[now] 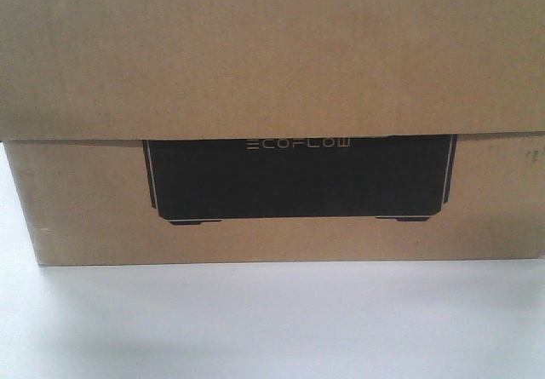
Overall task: Grab box from left shelf to table start
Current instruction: 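Pull both open grippers back away from the box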
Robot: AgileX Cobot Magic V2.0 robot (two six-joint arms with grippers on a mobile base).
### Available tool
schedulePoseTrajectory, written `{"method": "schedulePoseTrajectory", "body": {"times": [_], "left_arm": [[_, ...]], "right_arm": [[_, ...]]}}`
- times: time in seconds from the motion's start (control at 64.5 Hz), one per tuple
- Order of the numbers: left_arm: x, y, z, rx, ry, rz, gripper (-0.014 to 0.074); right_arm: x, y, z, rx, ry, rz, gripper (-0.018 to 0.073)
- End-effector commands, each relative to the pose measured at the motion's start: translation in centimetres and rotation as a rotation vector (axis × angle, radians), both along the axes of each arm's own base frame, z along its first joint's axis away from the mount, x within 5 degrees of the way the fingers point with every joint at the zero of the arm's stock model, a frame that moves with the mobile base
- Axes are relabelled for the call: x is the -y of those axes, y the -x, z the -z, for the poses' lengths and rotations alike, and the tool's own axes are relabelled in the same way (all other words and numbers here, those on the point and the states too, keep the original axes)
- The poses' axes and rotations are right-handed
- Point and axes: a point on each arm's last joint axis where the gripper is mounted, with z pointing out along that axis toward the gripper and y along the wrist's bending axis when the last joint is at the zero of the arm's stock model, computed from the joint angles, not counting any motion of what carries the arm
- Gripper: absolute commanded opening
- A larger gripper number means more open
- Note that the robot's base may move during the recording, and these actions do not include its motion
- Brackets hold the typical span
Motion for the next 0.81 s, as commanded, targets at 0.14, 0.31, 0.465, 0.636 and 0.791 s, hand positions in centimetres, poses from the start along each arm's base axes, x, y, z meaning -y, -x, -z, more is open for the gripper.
{"method": "schedulePoseTrajectory", "body": {"times": [0.14,0.31,0.465,0.636,0.791], "left_arm": [[-0.3,0.0,-1.6,0.096,0.005,-0.035,-0.0091],[-0.3,0.0,-1.6,0.096,0.005,-0.035,-0.0091],[-0.3,0.0,-1.1,0.085,0.003,-0.036,-0.009],[0.0,0.6,1.7,0.055,-0.137,-0.005,-0.009],[0.0,1.9,5.1,0.046,0.027,0.019,-0.009]], "right_arm": [[0.0,0.2,-1.5,0.125,0.009,0.0,0.005],[0.0,0.2,-1.5,0.125,0.009,0.0,0.005],[0.0,0.2,-1.5,0.125,0.009,0.0,0.005],[0.0,0.2,-1.5,0.125,0.009,0.0,0.005],[0.0,0.2,-1.5,0.125,0.009,0.0,0.005]]}}
